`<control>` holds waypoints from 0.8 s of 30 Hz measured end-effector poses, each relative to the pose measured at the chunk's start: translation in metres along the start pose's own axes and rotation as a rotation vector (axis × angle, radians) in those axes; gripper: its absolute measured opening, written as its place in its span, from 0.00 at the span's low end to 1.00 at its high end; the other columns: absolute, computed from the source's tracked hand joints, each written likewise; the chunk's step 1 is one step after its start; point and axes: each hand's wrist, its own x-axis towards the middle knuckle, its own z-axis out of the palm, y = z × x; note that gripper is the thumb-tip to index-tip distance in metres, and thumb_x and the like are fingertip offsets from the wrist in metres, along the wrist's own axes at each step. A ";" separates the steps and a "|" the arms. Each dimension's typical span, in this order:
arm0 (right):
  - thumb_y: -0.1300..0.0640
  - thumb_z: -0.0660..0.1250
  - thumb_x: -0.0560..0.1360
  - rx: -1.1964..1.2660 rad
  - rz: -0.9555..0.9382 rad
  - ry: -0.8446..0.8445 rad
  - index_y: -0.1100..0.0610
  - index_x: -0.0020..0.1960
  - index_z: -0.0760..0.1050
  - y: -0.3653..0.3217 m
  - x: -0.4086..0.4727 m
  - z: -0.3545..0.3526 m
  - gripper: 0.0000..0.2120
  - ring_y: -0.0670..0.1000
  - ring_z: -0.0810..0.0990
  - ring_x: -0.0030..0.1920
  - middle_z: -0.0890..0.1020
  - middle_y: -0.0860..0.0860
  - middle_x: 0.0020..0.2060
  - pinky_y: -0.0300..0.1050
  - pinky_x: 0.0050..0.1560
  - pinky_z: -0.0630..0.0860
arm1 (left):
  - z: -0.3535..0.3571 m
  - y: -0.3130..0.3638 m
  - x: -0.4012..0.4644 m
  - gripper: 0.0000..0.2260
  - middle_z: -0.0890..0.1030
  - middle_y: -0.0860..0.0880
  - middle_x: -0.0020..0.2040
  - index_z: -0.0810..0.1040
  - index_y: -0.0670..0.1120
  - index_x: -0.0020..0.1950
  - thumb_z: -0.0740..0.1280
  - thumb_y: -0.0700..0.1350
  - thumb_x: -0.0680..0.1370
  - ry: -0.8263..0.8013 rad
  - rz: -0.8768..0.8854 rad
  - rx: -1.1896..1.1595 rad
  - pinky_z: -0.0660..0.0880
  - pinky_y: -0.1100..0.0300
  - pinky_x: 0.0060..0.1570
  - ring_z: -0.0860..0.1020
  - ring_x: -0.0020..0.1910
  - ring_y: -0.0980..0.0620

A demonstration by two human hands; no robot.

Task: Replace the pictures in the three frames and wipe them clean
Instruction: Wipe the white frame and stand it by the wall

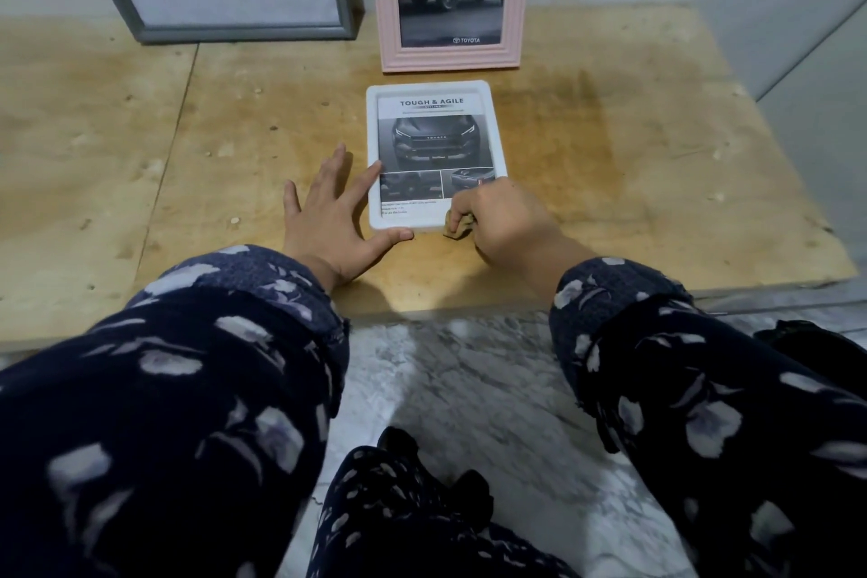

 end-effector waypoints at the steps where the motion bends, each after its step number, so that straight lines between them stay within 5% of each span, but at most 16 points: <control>1: 0.71 0.57 0.72 -0.019 0.005 -0.004 0.51 0.54 0.81 0.001 0.000 -0.001 0.22 0.50 0.75 0.48 0.81 0.49 0.50 0.41 0.41 0.68 | 0.000 0.001 0.000 0.43 0.43 0.51 0.80 0.53 0.64 0.77 0.50 0.79 0.65 -0.001 -0.001 -0.001 0.42 0.36 0.73 0.49 0.78 0.50; 7: 0.69 0.60 0.71 -0.066 0.061 0.004 0.53 0.46 0.82 0.011 0.006 -0.004 0.16 0.52 0.80 0.48 0.82 0.49 0.45 0.42 0.42 0.74 | -0.001 0.002 -0.002 0.43 0.45 0.51 0.80 0.52 0.63 0.77 0.48 0.79 0.64 -0.013 -0.008 0.016 0.42 0.36 0.72 0.48 0.78 0.50; 11: 0.72 0.58 0.69 0.317 0.207 0.178 0.55 0.40 0.80 0.022 0.017 -0.017 0.17 0.48 0.83 0.45 0.84 0.49 0.40 0.44 0.45 0.80 | -0.001 0.003 -0.001 0.44 0.46 0.52 0.80 0.51 0.63 0.77 0.47 0.80 0.63 -0.023 -0.002 0.008 0.42 0.36 0.72 0.47 0.78 0.50; 15: 0.73 0.59 0.72 0.524 0.244 0.322 0.61 0.45 0.81 0.025 0.037 -0.028 0.15 0.41 0.79 0.41 0.81 0.47 0.40 0.27 0.31 0.71 | -0.001 0.002 0.001 0.45 0.46 0.53 0.80 0.50 0.63 0.77 0.47 0.80 0.63 -0.038 -0.003 -0.001 0.42 0.36 0.72 0.46 0.78 0.50; 21: 0.69 0.59 0.72 0.421 0.130 0.333 0.58 0.51 0.82 0.004 0.090 -0.028 0.16 0.54 0.79 0.49 0.82 0.54 0.48 0.46 0.50 0.77 | 0.000 0.002 0.001 0.44 0.47 0.57 0.79 0.46 0.63 0.77 0.47 0.80 0.64 -0.049 0.001 0.008 0.41 0.35 0.72 0.44 0.78 0.51; 24: 0.69 0.61 0.72 0.300 0.031 0.369 0.59 0.53 0.82 -0.011 0.123 -0.025 0.16 0.56 0.79 0.52 0.81 0.55 0.50 0.46 0.51 0.76 | 0.000 0.003 0.000 0.43 0.51 0.58 0.79 0.48 0.64 0.77 0.49 0.79 0.65 -0.033 0.004 -0.017 0.41 0.35 0.72 0.44 0.78 0.51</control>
